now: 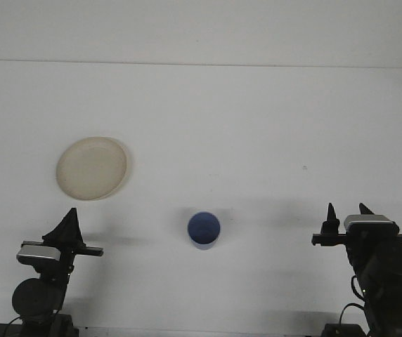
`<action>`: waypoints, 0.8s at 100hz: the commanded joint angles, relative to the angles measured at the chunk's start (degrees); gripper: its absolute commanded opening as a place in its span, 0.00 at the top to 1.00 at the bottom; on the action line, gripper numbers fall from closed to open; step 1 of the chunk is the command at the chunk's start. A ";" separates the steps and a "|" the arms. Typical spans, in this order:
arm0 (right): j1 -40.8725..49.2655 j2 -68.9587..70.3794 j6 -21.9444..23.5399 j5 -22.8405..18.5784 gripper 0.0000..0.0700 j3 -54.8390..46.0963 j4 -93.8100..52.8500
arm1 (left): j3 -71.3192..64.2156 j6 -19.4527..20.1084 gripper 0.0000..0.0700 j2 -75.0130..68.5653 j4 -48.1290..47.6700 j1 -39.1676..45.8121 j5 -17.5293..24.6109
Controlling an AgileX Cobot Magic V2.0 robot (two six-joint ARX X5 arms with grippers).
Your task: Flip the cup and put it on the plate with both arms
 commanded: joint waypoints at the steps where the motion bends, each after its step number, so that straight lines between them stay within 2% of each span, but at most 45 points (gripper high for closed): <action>1: 0.07 0.20 -0.44 -0.02 0.35 0.57 0.50 | -1.09 0.07 0.98 -0.13 0.96 -0.07 -0.24; 38: 0.09 0.20 -0.15 -0.02 0.35 0.57 0.50 | 6.75 0.07 0.98 0.92 -2.97 -0.07 -0.26; 56: 0.09 0.20 0.07 -0.02 0.35 0.57 0.50 | 19.17 -0.13 0.98 7.91 -15.06 -0.07 -0.26; 80: 0.09 0.20 0.09 -0.02 0.35 0.57 0.48 | 39.74 -0.07 0.98 25.92 -35.89 -0.07 -0.24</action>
